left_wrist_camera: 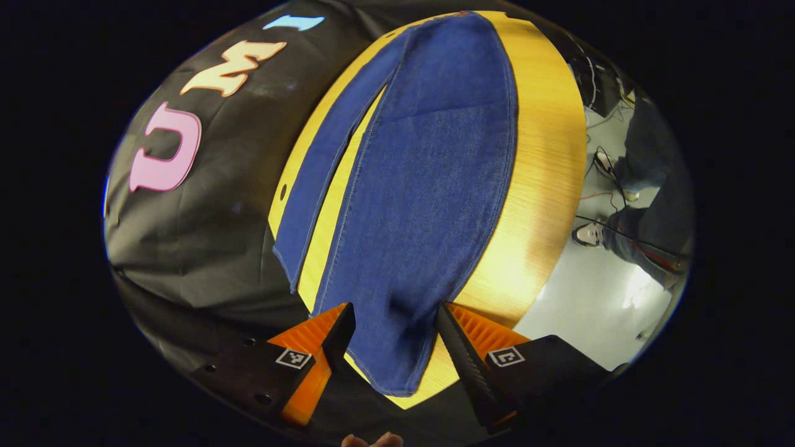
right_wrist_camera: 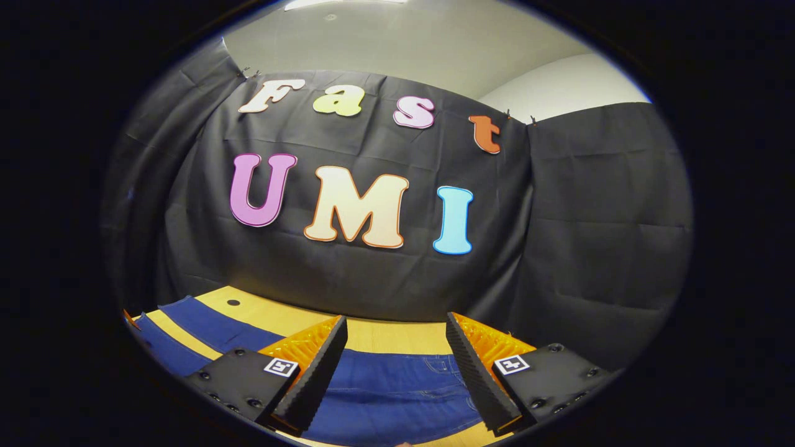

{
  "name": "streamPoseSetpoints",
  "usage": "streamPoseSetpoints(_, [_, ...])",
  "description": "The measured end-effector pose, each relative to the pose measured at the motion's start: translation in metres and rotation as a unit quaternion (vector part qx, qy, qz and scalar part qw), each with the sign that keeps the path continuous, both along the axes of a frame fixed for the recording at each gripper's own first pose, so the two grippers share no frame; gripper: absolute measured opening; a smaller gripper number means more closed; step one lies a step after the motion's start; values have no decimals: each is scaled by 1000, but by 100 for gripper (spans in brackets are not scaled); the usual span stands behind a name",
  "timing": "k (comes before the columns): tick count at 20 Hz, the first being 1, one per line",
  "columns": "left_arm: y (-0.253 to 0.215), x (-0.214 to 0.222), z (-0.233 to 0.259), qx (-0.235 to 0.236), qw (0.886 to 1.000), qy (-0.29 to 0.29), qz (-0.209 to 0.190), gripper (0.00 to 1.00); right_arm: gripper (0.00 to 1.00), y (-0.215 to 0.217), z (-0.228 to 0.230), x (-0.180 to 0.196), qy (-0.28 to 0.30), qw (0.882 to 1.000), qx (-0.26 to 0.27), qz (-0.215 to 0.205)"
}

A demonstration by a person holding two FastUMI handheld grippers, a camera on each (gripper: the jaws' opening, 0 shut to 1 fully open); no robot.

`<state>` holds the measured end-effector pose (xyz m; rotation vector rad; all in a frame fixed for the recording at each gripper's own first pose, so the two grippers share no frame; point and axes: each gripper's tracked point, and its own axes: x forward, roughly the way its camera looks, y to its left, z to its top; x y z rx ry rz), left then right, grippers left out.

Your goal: Grasp the waist and the cuffs of the jeans and fold them to make the two legs overlap; first hold the waist and fold one-third of the jeans toward the cuffs, then hold the cuffs and fold the remaining one-third in the same direction to finish folding.

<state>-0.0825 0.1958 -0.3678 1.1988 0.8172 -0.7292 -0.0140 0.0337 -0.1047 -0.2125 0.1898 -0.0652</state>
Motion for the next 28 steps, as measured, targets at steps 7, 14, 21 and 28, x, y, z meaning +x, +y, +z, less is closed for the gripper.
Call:
streamPoseSetpoints(7, [-9, -3, -24, -27, 993, 119, -1, 61, 100, -21, -8, -7, 9, 1000, -10, -24])
streamPoseSetpoints(14, [-11, -1, -18, -34, 996, 72, 46, 0, 99, -90, -34, -15, 65, 983, -172, 17])
streamPoseSetpoints(21, [-12, -1, -19, -9, 995, 64, 78, 2, 99, -196, -133, -42, 223, 936, -267, 57])
streamPoseSetpoints(28, [-9, 0, -21, 19, 992, 71, 101, 2, 99, -248, -233, -60, 342, 831, -395, 189])
